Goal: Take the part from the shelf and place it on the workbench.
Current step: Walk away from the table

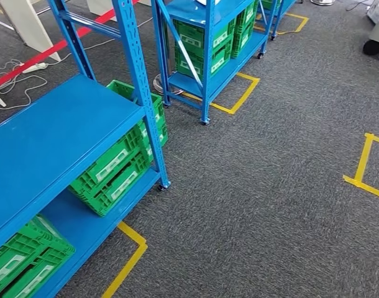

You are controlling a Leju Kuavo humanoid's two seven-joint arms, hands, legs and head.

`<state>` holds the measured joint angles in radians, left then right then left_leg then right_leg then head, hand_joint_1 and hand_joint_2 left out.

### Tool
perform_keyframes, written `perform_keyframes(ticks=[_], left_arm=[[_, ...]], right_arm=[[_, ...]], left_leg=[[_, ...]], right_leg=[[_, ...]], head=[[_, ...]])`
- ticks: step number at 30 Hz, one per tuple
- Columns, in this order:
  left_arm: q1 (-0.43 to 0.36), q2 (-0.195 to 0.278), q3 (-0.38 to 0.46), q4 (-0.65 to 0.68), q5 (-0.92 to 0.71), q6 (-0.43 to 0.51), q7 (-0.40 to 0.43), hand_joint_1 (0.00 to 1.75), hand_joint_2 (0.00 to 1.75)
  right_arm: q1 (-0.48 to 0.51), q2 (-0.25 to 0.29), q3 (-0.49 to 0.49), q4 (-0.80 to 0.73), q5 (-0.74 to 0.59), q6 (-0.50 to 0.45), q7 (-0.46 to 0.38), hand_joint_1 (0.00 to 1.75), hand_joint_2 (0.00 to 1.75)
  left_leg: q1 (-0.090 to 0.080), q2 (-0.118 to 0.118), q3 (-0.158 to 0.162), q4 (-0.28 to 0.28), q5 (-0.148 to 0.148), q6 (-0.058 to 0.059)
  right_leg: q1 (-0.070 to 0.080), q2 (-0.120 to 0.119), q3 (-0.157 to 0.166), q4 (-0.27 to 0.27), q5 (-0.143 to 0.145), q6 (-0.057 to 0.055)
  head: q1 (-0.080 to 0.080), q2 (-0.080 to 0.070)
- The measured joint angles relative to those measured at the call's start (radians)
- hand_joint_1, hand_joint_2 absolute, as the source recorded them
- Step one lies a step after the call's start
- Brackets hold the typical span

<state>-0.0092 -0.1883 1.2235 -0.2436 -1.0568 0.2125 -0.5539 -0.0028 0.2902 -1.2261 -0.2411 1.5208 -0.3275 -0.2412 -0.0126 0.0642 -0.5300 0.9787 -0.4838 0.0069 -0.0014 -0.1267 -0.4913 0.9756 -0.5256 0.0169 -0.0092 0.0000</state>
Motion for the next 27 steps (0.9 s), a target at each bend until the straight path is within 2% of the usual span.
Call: perform_keyframes(ticks=[1, 3, 4, 5, 6, 7, 8, 9, 10, 11, 12, 13, 14, 16, 17, 18, 20, 21, 22, 23, 24, 25, 27], left_arm=[[0.002, 0.000, 0.001, 0.000, 0.000, 0.000, 0.000, 0.00, 0.00], [0.003, -0.001, 0.004, 0.000, -0.001, 0.000, 0.000, 0.00, 0.00], [0.001, -0.002, 0.005, -0.001, -0.002, 0.000, 0.000, 0.00, 0.00], [-0.001, -0.002, 0.006, -0.001, -0.002, -0.001, -0.001, 0.00, 0.00], [-0.002, -0.003, 0.008, -0.001, -0.004, -0.001, -0.001, 0.00, 0.00], [-0.002, -0.003, 0.010, -0.001, -0.006, -0.002, -0.001, 0.00, 0.00], [-0.001, -0.003, 0.011, -0.001, -0.008, -0.002, -0.001, 0.00, 0.00], [-0.001, -0.003, 0.013, -0.001, -0.009, -0.002, -0.001, 0.00, 0.00], [-0.001, -0.003, 0.014, -0.001, -0.011, -0.002, -0.001, 0.00, 0.00], [-0.001, -0.004, 0.015, -0.001, -0.013, -0.002, -0.001, 0.00, 0.00], [-0.003, -0.003, 0.016, -0.001, -0.015, -0.003, -0.001, 0.00, 0.00], [-0.004, -0.003, 0.017, -0.001, -0.017, -0.003, -0.002, 0.00, 0.00], [-0.005, -0.003, 0.018, -0.001, -0.019, -0.003, -0.002, 0.00, 0.00], [-0.002, -0.002, 0.020, -0.001, -0.022, -0.002, -0.003, 0.00, 0.00], [0.000, -0.002, 0.022, -0.002, -0.023, -0.002, -0.003, 0.00, 0.00], [0.000, -0.002, 0.023, -0.002, -0.023, -0.002, -0.003, 0.00, 0.00], [-0.003, -0.002, 0.024, -0.002, -0.024, -0.002, -0.004, 0.00, 0.00], [-0.005, -0.002, 0.025, -0.002, -0.024, -0.002, -0.004, 0.00, 0.00], [-0.006, -0.002, 0.025, -0.002, -0.024, -0.002, -0.004, 0.00, 0.00], [-0.005, -0.002, 0.025, -0.002, -0.025, -0.002, -0.004, 0.00, 0.00], [-0.004, -0.002, 0.025, -0.002, -0.025, -0.002, -0.004, 0.00, 0.00], [-0.002, -0.002, 0.025, -0.002, -0.025, -0.002, -0.004, 0.00, 0.00], [-0.003, -0.001, 0.025, -0.002, -0.025, -0.002, -0.004, 0.00, 0.00]], right_arm=[[-0.001, 0.000, 0.000, 0.000, 0.001, 0.000, 0.000, 0.00, 0.00], [-0.002, 0.001, 0.000, 0.000, 0.001, 0.000, -0.001, 0.00, 0.00], [-0.001, 0.001, 0.000, 0.000, 0.001, 0.000, -0.001, 0.00, 0.00], [0.001, 0.001, 0.000, 0.000, 0.001, 0.000, -0.001, 0.00, 0.00], [0.003, 0.001, 0.000, 0.000, 0.002, 0.000, -0.001, 0.00, 0.00], [0.004, 0.001, 0.000, 0.000, 0.002, 0.000, -0.001, 0.00, 0.00], [0.004, 0.001, 0.000, 0.000, 0.003, 0.000, -0.001, 0.00, 0.00], [0.004, 0.001, 0.000, 0.000, 0.004, -0.001, -0.001, 0.00, 0.00], [0.004, 0.001, 0.000, -0.001, 0.006, -0.001, -0.001, 0.00, 0.00], [0.004, 0.001, 0.000, -0.001, 0.007, -0.002, -0.001, 0.00, 0.00], [0.003, 0.001, 0.000, -0.002, 0.008, -0.002, -0.001, 0.00, 0.00], [0.003, 0.001, 0.000, -0.002, 0.010, -0.002, -0.002, 0.00, 0.00], [0.002, 0.001, 0.000, -0.002, 0.012, -0.002, -0.002, 0.00, 0.00], [0.001, 0.001, 0.000, -0.002, 0.015, -0.002, -0.002, 0.00, 0.00], [0.001, 0.001, 0.000, -0.003, 0.017, -0.002, -0.001, 0.00, 0.00], [0.001, 0.001, 0.000, -0.003, 0.018, -0.001, -0.002, 0.00, 0.00], [0.003, 0.001, 0.000, -0.003, 0.019, -0.001, -0.002, 0.00, 0.00], [0.004, 0.001, 0.000, -0.003, 0.019, -0.001, -0.002, 0.00, 0.00], [0.005, 0.001, 0.000, -0.003, 0.019, -0.001, -0.002, 0.00, 0.00], [0.004, 0.000, 0.000, -0.003, 0.019, -0.001, -0.001, 0.00, 0.00], [0.003, 0.000, 0.000, -0.003, 0.019, -0.001, -0.001, 0.00, 0.00], [0.002, 0.000, 0.000, -0.003, 0.019, -0.001, -0.001, 0.00, 0.00], [0.001, 0.001, 0.000, -0.003, 0.019, 0.000, -0.002, 0.00, 0.00]], left_leg=[[0.002, -0.011, 0.000, -0.004, 0.003, 0.005], [0.008, -0.033, 0.002, -0.011, 0.011, 0.014], [0.010, -0.045, 0.001, -0.012, 0.013, 0.017], [0.010, -0.058, -0.001, -0.012, 0.014, 0.019], [0.010, -0.071, -0.002, -0.011, 0.014, 0.021], [0.009, -0.086, -0.002, -0.011, 0.014, 0.021], [0.010, -0.100, -0.001, -0.010, 0.014, 0.021], [0.010, -0.114, 0.001, -0.009, 0.013, 0.020], [0.011, -0.129, 0.003, -0.008, 0.012, 0.018], [0.011, -0.142, 0.004, -0.006, 0.010, 0.014], [0.011, -0.155, 0.002, -0.001, 0.009, 0.009], [0.011, -0.166, -0.001, 0.002, 0.008, 0.003], [0.012, -0.176, -0.007, 0.005, 0.010, -0.004], [0.016, -0.191, -0.015, 0.007, 0.011, -0.015], [0.016, -0.181, -0.021, 0.016, 0.005, -0.020], [0.015, -0.159, -0.033, 0.041, -0.013, -0.025], [0.014, -0.100, -0.087, 0.155, -0.075, -0.032], [0.015, -0.083, -0.121, 0.226, -0.106, -0.034], [0.015, -0.074, -0.147, 0.280, -0.123, -0.035], [0.016, -0.071, -0.156, 0.301, -0.120, -0.034], [0.015, -0.068, -0.145, 0.282, -0.098, -0.031], [0.013, -0.060, -0.114, 0.224, -0.062, -0.024], [-0.001, -0.008, -0.041, 0.085, -0.008, -0.003]], right_leg=[[-0.001, 0.004, 0.001, 0.003, -0.005, 0.006], [-0.004, 0.052, -0.018, 0.045, -0.037, 0.016], [-0.006, 0.086, -0.046, 0.104, -0.070, 0.019], [-0.007, 0.110, -0.081, 0.177, -0.105, 0.021], [-0.008, 0.119, -0.116, 0.246, -0.131, 0.023], [-0.008, 0.124, -0.143, 0.298, -0.143, 0.023], [-0.009, 0.125, -0.150, 0.303, -0.129, 0.023], [-0.010, 0.128, -0.136, 0.264, -0.095, 0.023], [-0.012, 0.137, -0.105, 0.194, -0.050, 0.022], [-0.014, 0.157, -0.072, 0.122, -0.018, 0.021], [-0.016, 0.177, -0.045, 0.062, 0.002, 0.020], [-0.017, 0.192, -0.028, 0.028, 0.007, 0.017], [-0.016, 0.199, -0.022, 0.021, 0.001, 0.014], [-0.015, 0.181, -0.020, 0.019, 0.003, 0.003], [-0.016, 0.170, -0.019, 0.017, 0.005, -0.003], [-0.017, 0.157, -0.018, 0.015, 0.006, -0.009], [-0.014, 0.128, -0.017, 0.012, 0.005, -0.017], [-0.011, 0.111, -0.017, 0.012, 0.003, -0.020], [-0.008, 0.095, -0.016, 0.012, 0.002, -0.023], [-0.005, 0.081, -0.015, 0.013, 0.000, -0.024], [-0.001, 0.068, -0.013, 0.013, -0.002, -0.025], [0.002, 0.056, -0.009, 0.012, -0.004, -0.026], [0.008, 0.033, -0.004, 0.013, -0.010, -0.025]], head=[[0.000, 0.000], [0.003, 0.000], [0.005, 0.000], [0.007, 0.000], [0.008, 0.000], [0.009, 0.000], [0.010, 0.000], [0.010, 0.000], [0.010, 0.000], [0.010, 0.000], [0.010, 0.000], [0.009, 0.000], [0.009, 0.000], [0.009, 0.000], [0.007, 0.000], [0.003, 0.000], [-0.005, 0.000], [-0.007, 0.000], [-0.007, 0.000], [-0.007, 0.000], [-0.007, 0.000], [-0.007, 0.000], [-0.007, 0.000]])
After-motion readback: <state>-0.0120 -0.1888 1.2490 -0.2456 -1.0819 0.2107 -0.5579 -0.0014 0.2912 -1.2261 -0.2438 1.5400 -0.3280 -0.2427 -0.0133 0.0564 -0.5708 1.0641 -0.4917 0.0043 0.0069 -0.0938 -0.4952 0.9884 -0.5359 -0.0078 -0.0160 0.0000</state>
